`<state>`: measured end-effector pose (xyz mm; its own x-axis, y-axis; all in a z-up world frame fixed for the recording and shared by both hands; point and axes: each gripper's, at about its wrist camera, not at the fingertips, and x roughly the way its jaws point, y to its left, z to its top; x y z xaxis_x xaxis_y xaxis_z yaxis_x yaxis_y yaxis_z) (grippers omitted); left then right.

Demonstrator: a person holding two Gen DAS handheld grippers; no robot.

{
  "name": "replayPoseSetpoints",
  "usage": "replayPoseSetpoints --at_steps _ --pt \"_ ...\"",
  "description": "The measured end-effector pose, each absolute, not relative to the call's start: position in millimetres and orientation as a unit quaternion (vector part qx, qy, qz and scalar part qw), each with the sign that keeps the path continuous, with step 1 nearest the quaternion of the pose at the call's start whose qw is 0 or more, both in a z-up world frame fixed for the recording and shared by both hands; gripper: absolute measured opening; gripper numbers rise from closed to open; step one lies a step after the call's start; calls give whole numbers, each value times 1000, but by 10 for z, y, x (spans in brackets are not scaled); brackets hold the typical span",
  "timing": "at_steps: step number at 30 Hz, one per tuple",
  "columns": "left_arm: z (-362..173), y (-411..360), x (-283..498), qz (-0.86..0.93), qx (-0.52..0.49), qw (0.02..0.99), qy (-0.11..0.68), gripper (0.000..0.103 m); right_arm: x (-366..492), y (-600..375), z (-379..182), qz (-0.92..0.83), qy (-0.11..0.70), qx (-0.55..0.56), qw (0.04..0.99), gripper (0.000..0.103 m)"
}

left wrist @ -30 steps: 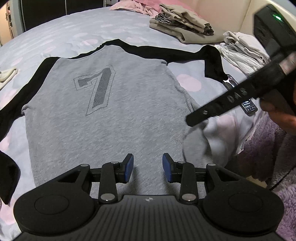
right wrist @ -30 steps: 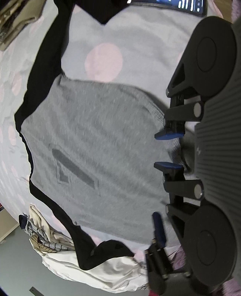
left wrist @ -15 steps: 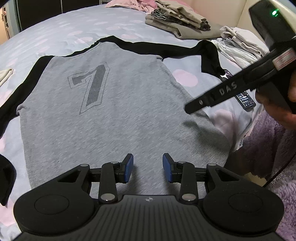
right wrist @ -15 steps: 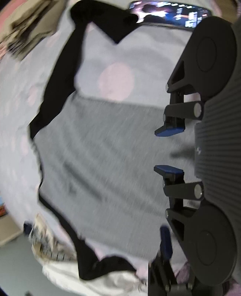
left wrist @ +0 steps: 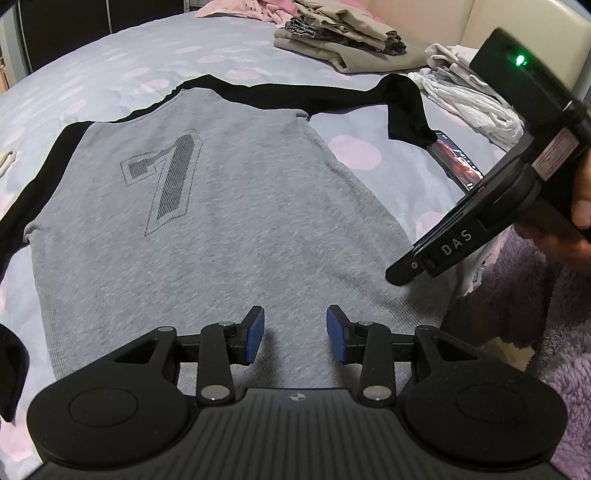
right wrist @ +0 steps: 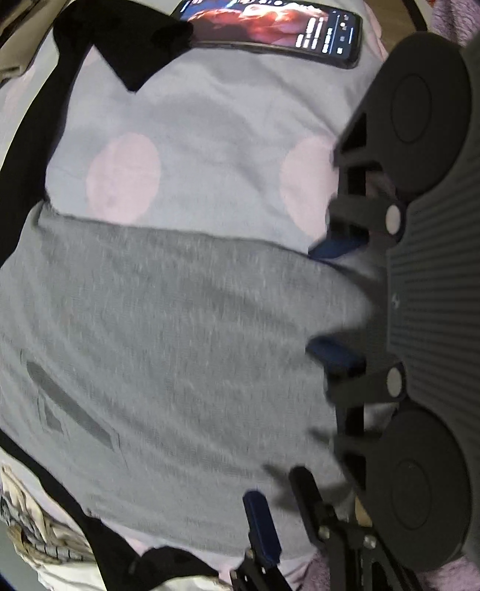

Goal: Fold clothes

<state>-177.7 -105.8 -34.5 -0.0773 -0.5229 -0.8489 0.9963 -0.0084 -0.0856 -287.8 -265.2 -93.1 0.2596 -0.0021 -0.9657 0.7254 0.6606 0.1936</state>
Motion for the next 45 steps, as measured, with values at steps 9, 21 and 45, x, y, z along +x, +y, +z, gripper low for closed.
replayPoseSetpoints --at_steps 9,21,45 --pt "-357 -1079 -1781 -634 320 598 371 35 -2629 -2524 -692 -209 515 297 776 13" --pt "-218 -1043 -1804 -673 274 589 353 48 -2123 -2567 -621 -203 480 300 799 13" --pt "-499 -1200 -1598 -632 284 581 427 15 -2807 -2734 -601 -285 467 317 775 39"
